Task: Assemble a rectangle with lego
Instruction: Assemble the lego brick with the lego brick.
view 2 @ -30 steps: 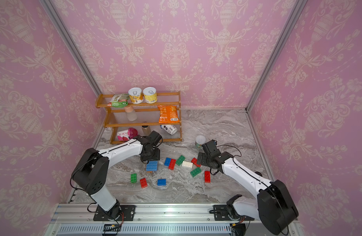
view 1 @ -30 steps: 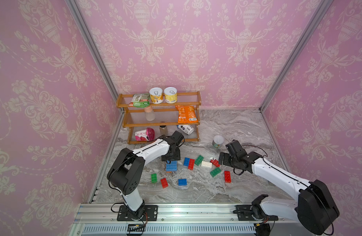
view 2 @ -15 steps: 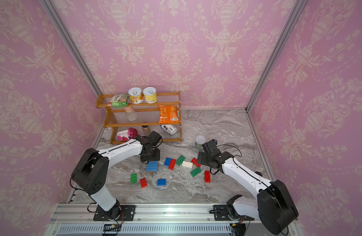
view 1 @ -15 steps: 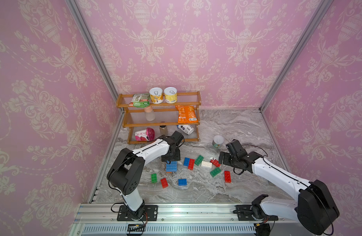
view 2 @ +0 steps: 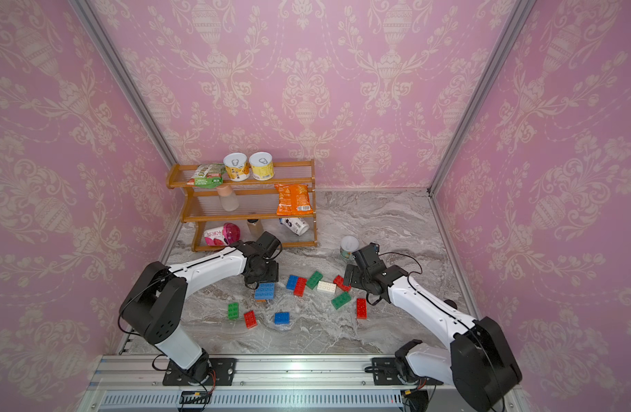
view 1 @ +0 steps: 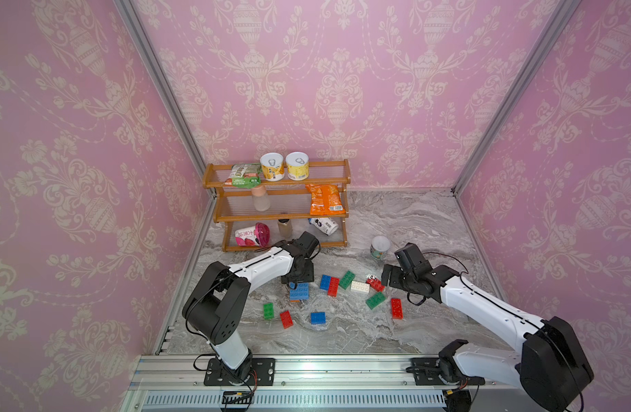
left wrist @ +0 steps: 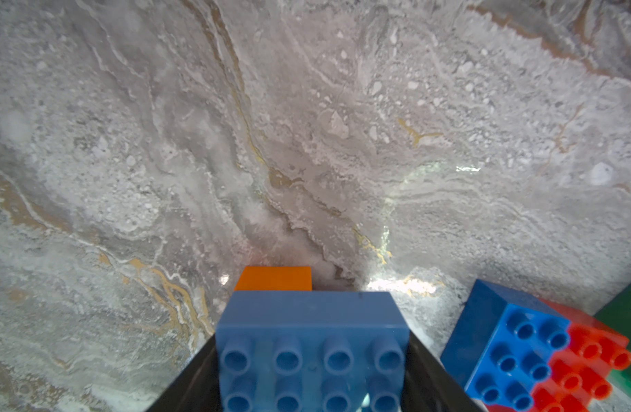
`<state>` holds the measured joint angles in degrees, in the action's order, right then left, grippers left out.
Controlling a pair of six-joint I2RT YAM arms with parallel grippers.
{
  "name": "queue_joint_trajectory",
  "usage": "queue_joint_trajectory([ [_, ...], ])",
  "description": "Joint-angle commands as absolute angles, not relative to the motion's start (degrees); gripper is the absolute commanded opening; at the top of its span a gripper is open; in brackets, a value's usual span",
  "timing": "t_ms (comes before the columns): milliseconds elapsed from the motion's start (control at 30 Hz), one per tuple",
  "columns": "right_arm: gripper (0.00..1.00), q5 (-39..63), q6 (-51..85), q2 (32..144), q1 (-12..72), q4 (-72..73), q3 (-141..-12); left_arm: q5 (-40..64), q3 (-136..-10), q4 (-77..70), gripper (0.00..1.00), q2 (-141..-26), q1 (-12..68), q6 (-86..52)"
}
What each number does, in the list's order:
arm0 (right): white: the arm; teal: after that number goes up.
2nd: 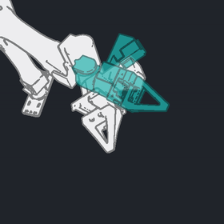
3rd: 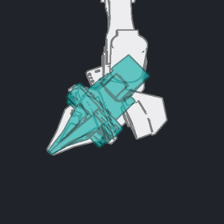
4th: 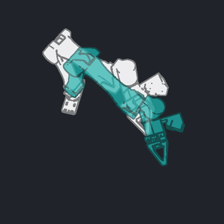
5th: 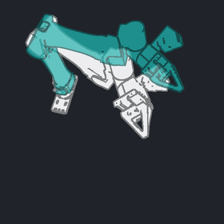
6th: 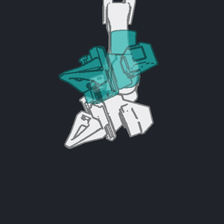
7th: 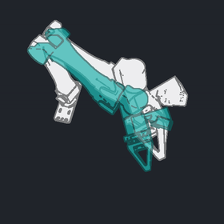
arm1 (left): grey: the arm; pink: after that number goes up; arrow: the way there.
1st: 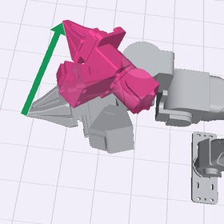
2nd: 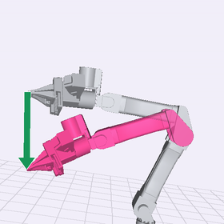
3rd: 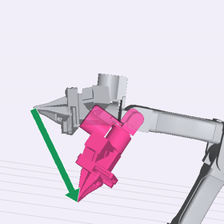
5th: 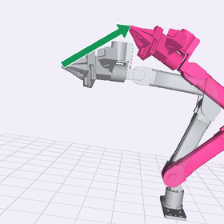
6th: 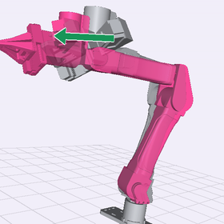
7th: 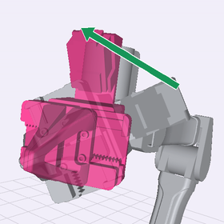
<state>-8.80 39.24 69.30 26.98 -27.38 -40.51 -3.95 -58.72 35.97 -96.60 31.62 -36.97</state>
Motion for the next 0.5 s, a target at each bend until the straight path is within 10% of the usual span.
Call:
queue_joint_trajectory([
  [0,1.0,-9.48,40.76,68.0,26.59,-28.81,-39.64,-1.49,-54.1,37.55,0.0,-102.83,31.29,-37.8],
  [467,1.0,-10.32,39.22,67.24,26.02,-30.37,-41.19,-3.46,-56.49,39.65,0.22,-98.31,31.29,-38.15],
])
